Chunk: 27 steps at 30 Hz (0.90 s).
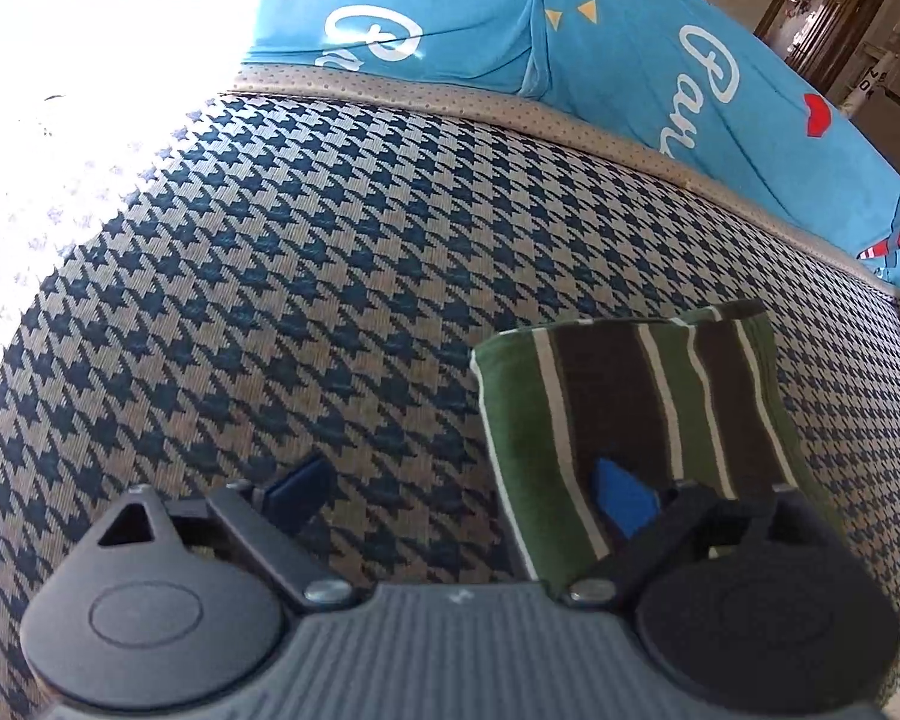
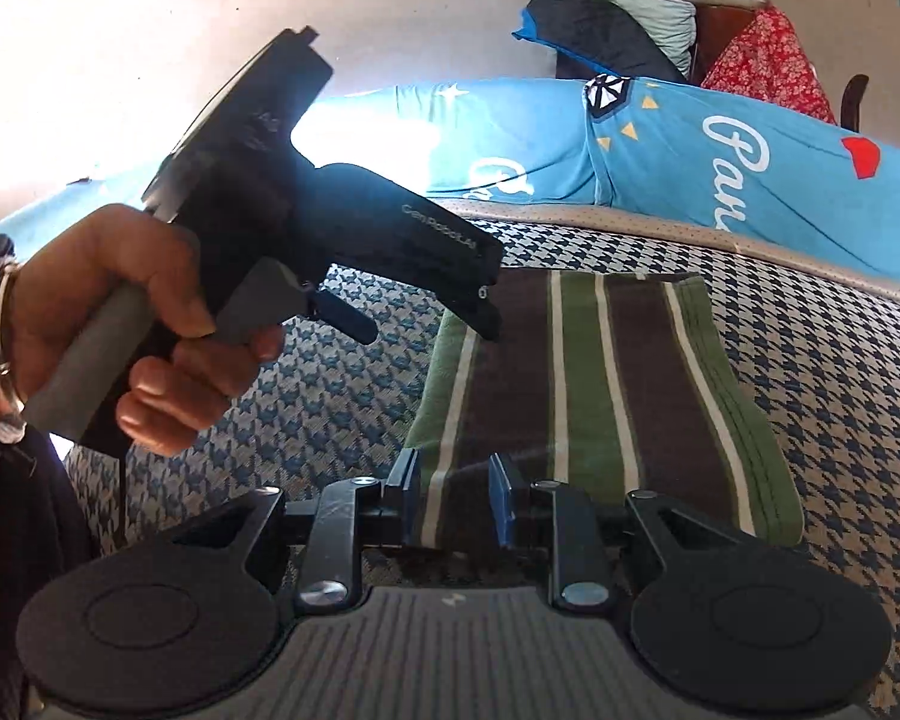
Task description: Fold clothes
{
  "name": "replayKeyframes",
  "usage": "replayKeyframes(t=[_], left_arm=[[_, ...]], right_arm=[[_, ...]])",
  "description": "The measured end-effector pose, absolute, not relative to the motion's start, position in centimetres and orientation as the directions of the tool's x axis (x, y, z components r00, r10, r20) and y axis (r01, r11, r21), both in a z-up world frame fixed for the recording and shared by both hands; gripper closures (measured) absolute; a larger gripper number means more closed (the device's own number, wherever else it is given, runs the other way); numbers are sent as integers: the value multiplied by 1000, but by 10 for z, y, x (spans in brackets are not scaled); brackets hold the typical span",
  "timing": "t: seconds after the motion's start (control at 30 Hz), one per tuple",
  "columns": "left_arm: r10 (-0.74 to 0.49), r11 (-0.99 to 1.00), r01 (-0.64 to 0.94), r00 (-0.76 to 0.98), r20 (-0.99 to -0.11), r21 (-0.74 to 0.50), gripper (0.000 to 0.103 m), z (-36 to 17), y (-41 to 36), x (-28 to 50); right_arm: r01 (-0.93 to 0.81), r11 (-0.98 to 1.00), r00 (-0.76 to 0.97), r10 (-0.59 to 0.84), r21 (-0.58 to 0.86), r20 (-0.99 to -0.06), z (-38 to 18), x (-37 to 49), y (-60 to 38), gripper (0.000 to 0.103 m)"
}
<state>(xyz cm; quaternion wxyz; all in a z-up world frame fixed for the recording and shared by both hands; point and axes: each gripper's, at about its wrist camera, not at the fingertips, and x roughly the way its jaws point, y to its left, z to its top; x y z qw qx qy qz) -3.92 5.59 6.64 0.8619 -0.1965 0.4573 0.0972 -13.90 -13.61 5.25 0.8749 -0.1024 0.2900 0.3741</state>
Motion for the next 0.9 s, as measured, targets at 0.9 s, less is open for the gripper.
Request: replayKeyframes(t=[0.9], left_arm=[[145,932,-358,531,-835,-66,0,69,46,-43]], right_arm=[[-696,718,534,533,18,-656,23,-133,-125,77]])
